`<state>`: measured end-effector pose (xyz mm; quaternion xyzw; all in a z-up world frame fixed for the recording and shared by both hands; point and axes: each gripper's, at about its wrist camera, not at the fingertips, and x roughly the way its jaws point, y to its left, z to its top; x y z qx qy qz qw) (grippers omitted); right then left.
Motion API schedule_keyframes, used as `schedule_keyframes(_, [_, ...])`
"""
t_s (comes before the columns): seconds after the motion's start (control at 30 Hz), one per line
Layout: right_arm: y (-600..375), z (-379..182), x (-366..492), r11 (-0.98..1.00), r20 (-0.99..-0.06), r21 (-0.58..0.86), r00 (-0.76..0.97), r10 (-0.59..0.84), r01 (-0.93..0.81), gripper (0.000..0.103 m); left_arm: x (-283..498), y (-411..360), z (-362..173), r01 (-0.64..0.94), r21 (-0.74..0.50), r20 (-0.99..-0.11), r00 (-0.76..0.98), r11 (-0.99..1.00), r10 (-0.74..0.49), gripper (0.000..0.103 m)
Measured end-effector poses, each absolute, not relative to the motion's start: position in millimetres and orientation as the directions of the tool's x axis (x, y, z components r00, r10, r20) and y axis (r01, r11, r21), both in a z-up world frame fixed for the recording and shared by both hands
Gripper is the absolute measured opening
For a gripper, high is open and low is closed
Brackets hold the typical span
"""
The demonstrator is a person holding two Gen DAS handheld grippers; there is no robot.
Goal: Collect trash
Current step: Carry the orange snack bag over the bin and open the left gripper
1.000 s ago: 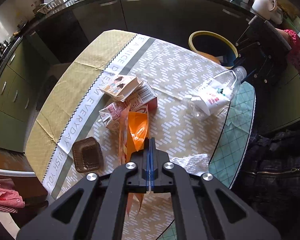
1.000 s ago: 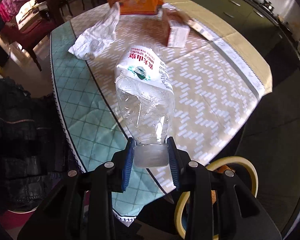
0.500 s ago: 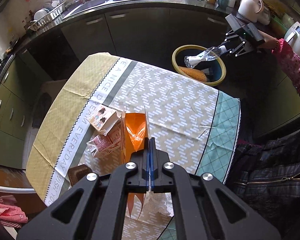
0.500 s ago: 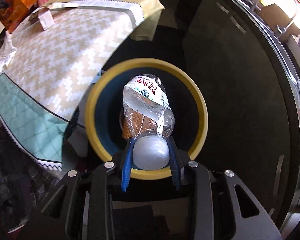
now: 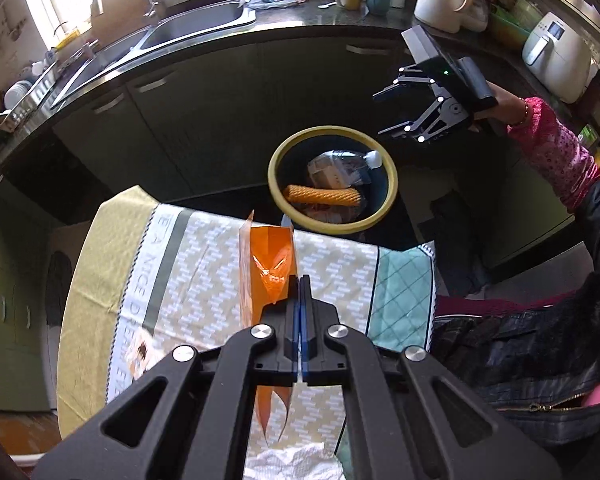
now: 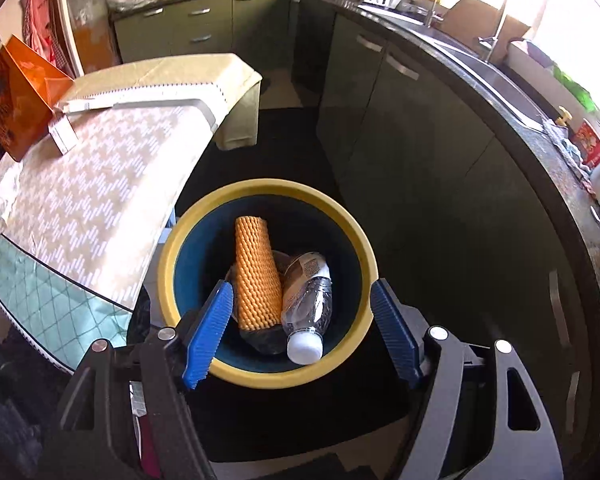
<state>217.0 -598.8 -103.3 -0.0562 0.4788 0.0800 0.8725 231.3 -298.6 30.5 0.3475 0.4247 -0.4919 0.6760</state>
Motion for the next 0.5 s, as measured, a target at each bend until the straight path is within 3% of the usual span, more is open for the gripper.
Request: schedule_keyframes(0.5, [-648.1,-83.2,89.1,0.998,-0.783,0.054,0.621,0.026,0.027,0.071,231.1,-505.8,-69.5,0.994,0.024,-0.95,0.056,0.108,-0.307,0.0])
